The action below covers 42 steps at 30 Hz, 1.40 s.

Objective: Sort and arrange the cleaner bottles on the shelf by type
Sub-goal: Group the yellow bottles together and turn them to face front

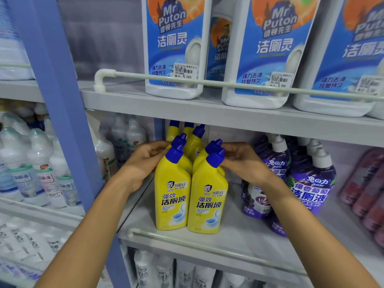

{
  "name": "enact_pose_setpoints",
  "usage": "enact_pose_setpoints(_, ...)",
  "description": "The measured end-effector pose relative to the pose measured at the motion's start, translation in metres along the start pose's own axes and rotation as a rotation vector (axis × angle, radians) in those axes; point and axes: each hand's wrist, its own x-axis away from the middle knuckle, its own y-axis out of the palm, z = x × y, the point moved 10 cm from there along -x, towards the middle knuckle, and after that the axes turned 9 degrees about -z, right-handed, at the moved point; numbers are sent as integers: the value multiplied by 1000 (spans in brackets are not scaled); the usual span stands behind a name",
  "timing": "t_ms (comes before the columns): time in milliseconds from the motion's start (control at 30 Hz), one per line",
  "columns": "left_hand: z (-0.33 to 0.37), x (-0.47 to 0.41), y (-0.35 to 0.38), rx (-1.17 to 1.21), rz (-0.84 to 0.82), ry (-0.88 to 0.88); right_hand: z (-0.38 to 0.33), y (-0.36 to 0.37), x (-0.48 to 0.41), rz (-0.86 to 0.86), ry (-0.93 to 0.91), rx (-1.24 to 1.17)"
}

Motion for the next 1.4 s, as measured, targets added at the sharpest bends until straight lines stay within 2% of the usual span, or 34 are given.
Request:
enact_pose_setpoints(267,-9,1,6,185,-44,-77,5,-1,4,-46,43,-52)
enact_pose_setpoints(467,-20,2,3,336,42,-147,9,-5,5,-88,100,-105)
enact_pose_setpoints(567,-18,-3,1,329,71,-156,14,-19,-1,84,118,-397)
enact_pose_setpoints(667,-6,-10,-6,285,118,-128,23,-38,-17,266,115,-480)
enact_pose_setpoints(767,2,-26,-19,215,229,-84,33,-37,-40,246,169,-414)
enact_pose_setpoints(833,7,-39,-33,142,353,-66,33,-28,-55,177,182,-324)
enact_pose_setpoints(900,10,-57,-41,40,405,-48,30,-14,-70,86,163,-334)
enact_pose_setpoints(1000,5,-78,-34,-126,294,-103,30,5,-87,-19,194,-226)
enact_pose_setpoints(1067,-1,-82,-25,-255,191,-173,35,8,-91,-12,228,-122)
enact_pose_setpoints(1133,1,-82,-14,-312,105,-162,36,3,-93,41,207,-48)
enact_pose_setpoints(1233,5,-81,-10,-379,100,-94,34,2,-92,29,216,-27)
enact_pose_setpoints(1333,1,-80,-11,-314,79,-99,30,-2,-90,18,225,-1)
enact_pose_setpoints(1400,-1,-79,-18,-280,129,-104,29,-6,-89,40,202,1)
